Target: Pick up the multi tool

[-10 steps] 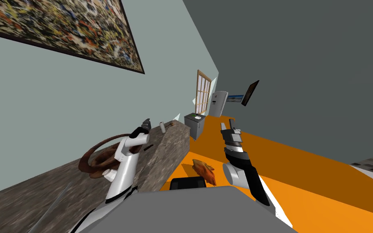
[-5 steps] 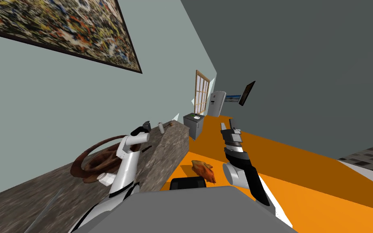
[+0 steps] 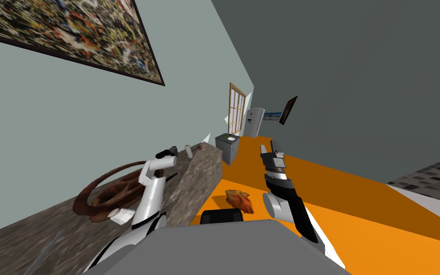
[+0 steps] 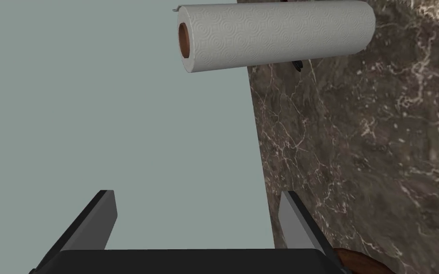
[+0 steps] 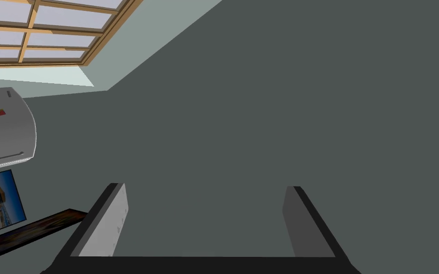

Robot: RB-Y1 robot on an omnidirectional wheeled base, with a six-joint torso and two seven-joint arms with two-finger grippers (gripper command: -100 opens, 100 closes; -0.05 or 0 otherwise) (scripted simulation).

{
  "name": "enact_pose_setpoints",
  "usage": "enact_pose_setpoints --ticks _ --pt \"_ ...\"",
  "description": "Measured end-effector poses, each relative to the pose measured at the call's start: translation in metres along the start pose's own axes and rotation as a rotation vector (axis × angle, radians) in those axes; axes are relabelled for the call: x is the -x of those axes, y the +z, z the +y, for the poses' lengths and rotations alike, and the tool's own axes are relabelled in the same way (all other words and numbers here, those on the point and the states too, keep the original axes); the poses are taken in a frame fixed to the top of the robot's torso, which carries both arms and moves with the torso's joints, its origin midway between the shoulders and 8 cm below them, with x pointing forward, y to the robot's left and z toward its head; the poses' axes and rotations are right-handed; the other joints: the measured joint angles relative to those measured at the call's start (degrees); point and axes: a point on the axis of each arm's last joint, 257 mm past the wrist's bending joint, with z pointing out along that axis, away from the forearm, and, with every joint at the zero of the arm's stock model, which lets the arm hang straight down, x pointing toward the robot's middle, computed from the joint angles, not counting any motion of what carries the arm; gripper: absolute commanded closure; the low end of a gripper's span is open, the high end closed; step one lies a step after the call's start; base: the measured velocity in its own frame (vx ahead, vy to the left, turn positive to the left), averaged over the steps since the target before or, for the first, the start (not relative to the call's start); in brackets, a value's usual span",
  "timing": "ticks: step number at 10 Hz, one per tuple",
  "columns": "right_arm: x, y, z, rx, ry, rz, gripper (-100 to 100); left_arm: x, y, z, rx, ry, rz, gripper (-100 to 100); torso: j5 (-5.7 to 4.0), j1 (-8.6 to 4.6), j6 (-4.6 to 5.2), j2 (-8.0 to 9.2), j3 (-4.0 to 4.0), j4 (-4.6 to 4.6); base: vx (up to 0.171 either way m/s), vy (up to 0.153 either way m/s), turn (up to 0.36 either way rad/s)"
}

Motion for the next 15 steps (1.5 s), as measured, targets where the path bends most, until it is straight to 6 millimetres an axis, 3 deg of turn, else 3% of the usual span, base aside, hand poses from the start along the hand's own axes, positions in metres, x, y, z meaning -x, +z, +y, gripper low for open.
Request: enact_pose_setpoints --ticks 7,15 --pt "0.0 0.0 0.0 0.0 0.0 0.0 0 0.008 0.004 0.056 0.221 -0.071 -0.044 -100 0.01 0.06 0.0 -0.03 -0.02 -0.01 0.008 0.01 -0.023" --pt "0.0 0.0 0.0 0.0 0.0 0.0 0 0.017 -0.008 0.119 0.472 -0.144 -0.103 -100 0.0 -0.01 0.0 -0.05 -0.02 -0.01 0.018 0.009 -0.006"
